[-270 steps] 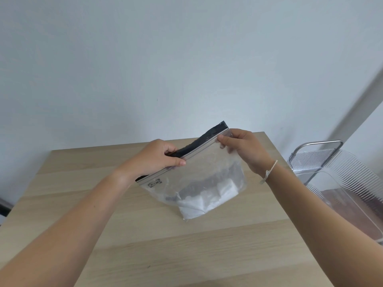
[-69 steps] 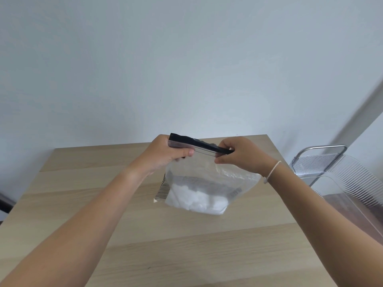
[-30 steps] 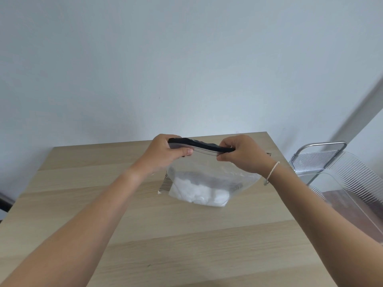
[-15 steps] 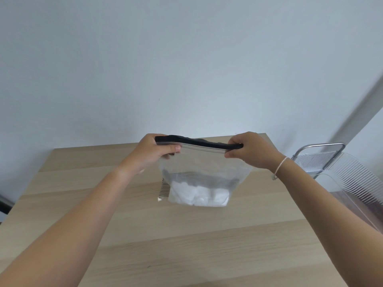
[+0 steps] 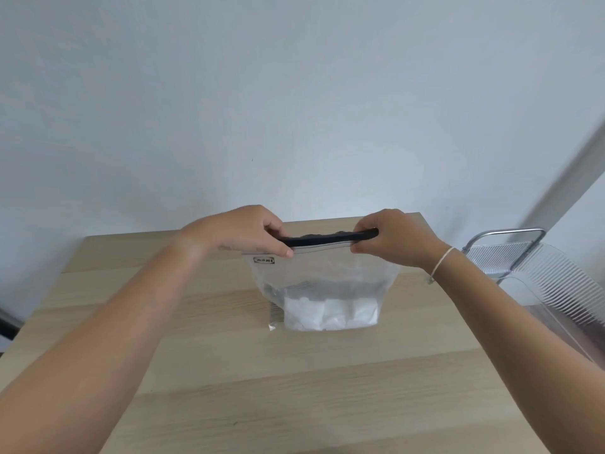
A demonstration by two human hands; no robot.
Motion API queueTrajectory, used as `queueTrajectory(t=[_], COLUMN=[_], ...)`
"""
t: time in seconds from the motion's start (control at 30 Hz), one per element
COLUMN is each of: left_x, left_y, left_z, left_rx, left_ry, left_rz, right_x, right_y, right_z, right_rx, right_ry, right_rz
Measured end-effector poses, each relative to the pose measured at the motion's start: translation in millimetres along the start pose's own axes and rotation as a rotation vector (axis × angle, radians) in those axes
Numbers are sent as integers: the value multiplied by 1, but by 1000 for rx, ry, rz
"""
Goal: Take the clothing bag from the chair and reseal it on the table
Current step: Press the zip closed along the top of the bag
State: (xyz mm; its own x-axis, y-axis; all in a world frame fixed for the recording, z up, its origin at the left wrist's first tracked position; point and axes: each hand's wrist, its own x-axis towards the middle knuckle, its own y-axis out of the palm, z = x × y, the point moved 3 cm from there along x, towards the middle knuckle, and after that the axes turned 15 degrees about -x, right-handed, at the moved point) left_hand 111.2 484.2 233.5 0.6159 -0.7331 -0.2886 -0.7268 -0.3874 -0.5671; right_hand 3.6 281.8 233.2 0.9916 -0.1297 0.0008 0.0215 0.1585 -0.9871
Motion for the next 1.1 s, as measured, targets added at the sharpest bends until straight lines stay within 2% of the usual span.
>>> queueTrajectory(t=[0.1,0.3,1.1], left_x=[8,20,23], left_y=[18,35,42], left_z=[-14,-22,-23], left_rx=[102,151,109], left_ry=[78,161,142], left_rz=[-8,-81,-80], right_x=[1,3,4], right_y=[1,7,11], right_z=[7,12,9], right_rx=[3,58,63], right_ry=[-24,-50,-56], right_rz=[10,32,36])
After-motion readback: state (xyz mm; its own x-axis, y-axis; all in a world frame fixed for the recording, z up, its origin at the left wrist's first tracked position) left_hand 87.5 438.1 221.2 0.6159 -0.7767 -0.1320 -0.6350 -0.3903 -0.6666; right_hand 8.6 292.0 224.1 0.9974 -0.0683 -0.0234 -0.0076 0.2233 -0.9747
